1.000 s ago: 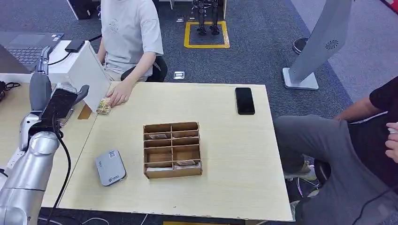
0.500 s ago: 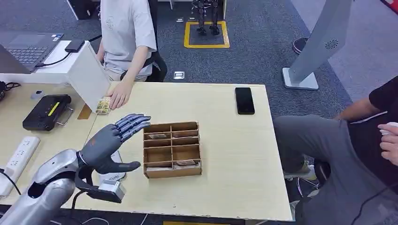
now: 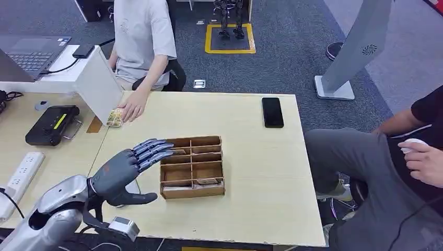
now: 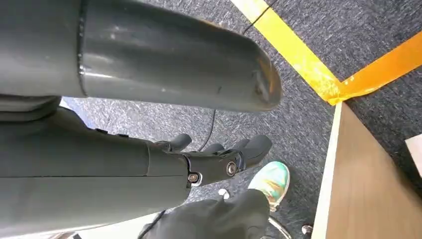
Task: Pass the card to the sensor for recognition and then transmit it.
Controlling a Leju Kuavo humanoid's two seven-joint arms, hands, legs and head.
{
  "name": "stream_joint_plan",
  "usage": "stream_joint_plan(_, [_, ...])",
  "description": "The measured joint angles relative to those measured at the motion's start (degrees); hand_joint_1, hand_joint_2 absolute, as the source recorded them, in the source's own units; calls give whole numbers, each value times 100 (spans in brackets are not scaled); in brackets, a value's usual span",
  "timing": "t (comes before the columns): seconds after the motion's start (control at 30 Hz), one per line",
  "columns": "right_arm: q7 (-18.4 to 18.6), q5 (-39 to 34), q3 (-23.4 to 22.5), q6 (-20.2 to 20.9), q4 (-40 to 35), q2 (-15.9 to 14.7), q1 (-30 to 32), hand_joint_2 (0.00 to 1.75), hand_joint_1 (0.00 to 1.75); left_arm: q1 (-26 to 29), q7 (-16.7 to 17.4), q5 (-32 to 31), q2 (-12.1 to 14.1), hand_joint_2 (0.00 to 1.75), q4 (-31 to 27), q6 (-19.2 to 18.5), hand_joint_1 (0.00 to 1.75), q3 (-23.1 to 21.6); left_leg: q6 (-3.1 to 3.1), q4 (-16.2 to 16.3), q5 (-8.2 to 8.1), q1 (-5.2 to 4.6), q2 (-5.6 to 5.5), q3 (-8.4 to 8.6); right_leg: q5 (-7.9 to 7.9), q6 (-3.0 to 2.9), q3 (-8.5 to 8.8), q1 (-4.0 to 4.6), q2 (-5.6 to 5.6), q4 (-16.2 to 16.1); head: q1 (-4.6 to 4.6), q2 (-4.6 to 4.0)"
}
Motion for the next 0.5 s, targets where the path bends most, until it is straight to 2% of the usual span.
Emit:
stream_joint_plan(0.1, [7, -11, 4, 15, -7, 0, 2, 0, 0, 0, 160, -241, 15, 175, 0, 132, 0, -24, 0, 0, 0, 0, 0, 0, 0, 0, -1, 0, 0, 0, 0, 0])
stream_joint_plan(0.3, [98, -48, 7, 24, -50, 2, 7, 0, 0, -17, 814, -945, -114, 175, 15, 407, 0, -155, 0, 0, 0, 0, 0, 1, 0, 0, -1, 0, 0, -1, 2, 0])
stream_joint_plan(0.5, [144, -92, 11, 26, -83, 17, 22, 0, 0, -124, 1250, -1547, -245, 175, 116, 457, 0, -362, 0, 0, 0, -1, 1, 1, 0, 0, -3, 0, 1, -1, 0, 0])
